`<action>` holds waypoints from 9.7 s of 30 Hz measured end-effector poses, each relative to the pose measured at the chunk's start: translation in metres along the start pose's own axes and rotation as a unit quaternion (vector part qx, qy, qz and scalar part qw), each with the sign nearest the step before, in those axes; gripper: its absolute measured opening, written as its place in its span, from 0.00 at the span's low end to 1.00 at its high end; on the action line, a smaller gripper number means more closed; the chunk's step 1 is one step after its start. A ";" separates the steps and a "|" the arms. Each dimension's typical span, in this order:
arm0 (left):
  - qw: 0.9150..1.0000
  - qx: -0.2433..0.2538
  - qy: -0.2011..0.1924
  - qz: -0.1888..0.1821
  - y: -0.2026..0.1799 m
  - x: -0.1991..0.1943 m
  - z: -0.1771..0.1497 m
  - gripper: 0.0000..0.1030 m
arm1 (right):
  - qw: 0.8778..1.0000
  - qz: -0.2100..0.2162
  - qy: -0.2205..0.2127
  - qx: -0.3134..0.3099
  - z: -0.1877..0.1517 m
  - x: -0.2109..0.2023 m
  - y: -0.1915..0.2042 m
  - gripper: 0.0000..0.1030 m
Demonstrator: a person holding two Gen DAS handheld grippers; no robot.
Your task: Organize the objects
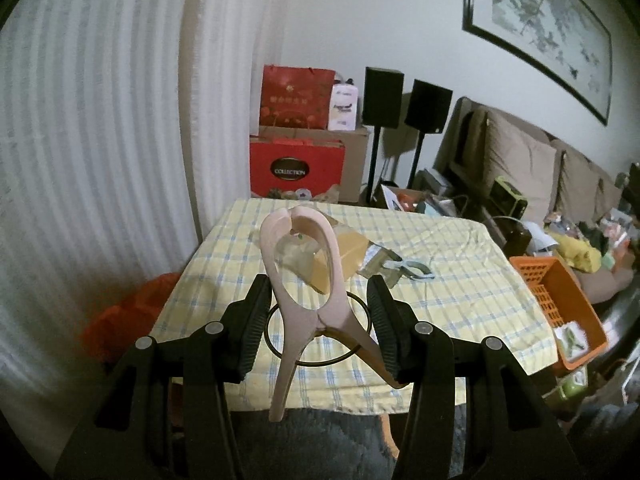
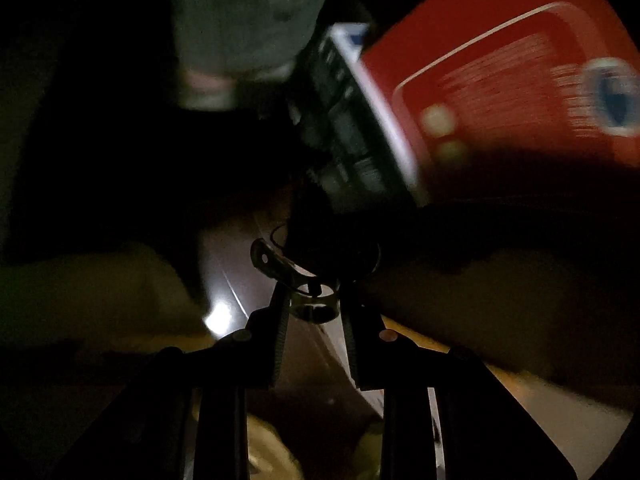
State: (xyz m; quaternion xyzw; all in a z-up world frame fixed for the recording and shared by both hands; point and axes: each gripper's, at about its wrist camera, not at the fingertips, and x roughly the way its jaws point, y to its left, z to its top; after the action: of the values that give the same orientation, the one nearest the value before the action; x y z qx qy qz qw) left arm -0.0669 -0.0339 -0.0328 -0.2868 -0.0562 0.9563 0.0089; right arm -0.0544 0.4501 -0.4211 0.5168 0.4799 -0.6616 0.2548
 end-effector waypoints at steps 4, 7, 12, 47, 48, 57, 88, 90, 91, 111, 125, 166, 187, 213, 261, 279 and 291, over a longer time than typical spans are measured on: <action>1.000 -0.006 -0.007 0.000 0.004 -0.010 0.001 0.45 | 0.998 0.005 -0.041 0.045 -0.012 -0.054 -0.023 0.24; 1.000 -0.007 -0.016 0.002 0.005 -0.020 0.002 0.45 | 0.990 0.035 -0.068 0.115 -0.007 -0.074 -0.037 0.24; 0.999 -0.019 -0.023 0.009 0.010 -0.030 -0.001 0.45 | 0.960 0.078 -0.144 0.228 0.019 -0.153 0.004 0.24; 0.999 -0.033 0.011 -0.004 -0.009 0.034 -0.002 0.45 | 0.891 0.125 -0.145 0.411 0.261 -0.232 -0.140 0.26; 0.999 -0.033 0.013 -0.004 -0.008 0.035 -0.004 0.45 | 0.891 0.121 -0.152 0.410 0.262 -0.232 -0.138 0.26; 0.999 -0.041 0.030 -0.014 -0.002 0.048 -0.014 0.45 | 0.892 0.020 -0.154 0.424 0.265 -0.230 -0.117 0.45; 0.998 0.008 0.001 0.058 -0.013 -0.012 -0.016 0.45 | 0.834 -0.058 -0.306 0.455 0.203 -0.331 -0.088 0.24; 0.997 0.009 0.000 0.071 -0.017 -0.017 -0.013 0.45 | 0.831 -0.062 -0.311 0.457 0.193 -0.338 -0.083 0.24; 0.997 0.011 0.001 0.077 -0.019 -0.017 -0.012 0.45 | 0.830 -0.063 -0.314 0.457 0.189 -0.341 -0.081 0.24; 0.992 0.064 -0.003 0.105 -0.092 -0.033 -0.010 0.45 | 0.788 -0.098 -0.374 0.479 0.053 -0.386 -0.059 0.24; 0.990 0.086 -0.014 0.113 -0.150 -0.025 -0.002 0.45 | 0.776 -0.077 -0.400 0.480 0.023 -0.391 -0.079 0.24; 0.989 0.117 -0.092 0.024 -0.238 -0.058 0.042 0.45 | 0.713 -0.120 -0.414 0.553 -0.070 -0.425 -0.116 0.24; 0.987 0.124 -0.090 -0.039 -0.273 -0.069 0.056 0.45 | 0.689 -0.102 -0.435 0.571 -0.099 -0.433 -0.126 0.24; 0.984 0.141 -0.078 -0.079 -0.310 -0.066 0.059 0.45 | 0.681 -0.128 -0.407 0.595 -0.119 -0.431 -0.136 0.24; 0.971 0.180 -0.077 -0.137 -0.375 -0.070 0.046 0.45 | 0.672 -0.154 -0.390 0.611 -0.147 -0.437 -0.144 0.24; 0.965 0.198 -0.066 -0.159 -0.401 -0.063 0.032 0.45 | 0.670 -0.174 -0.384 0.611 -0.155 -0.439 -0.144 0.24; 0.961 0.214 -0.054 -0.166 -0.418 -0.052 0.027 0.45 | 0.667 -0.182 -0.373 0.619 -0.159 -0.434 -0.149 0.25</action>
State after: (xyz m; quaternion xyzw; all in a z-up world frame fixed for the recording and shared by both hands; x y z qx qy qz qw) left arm -0.0444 0.3762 0.0648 -0.2125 0.1020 0.9452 0.2258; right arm 0.0371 0.5846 0.0357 0.1684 -0.0905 -0.9773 -0.0914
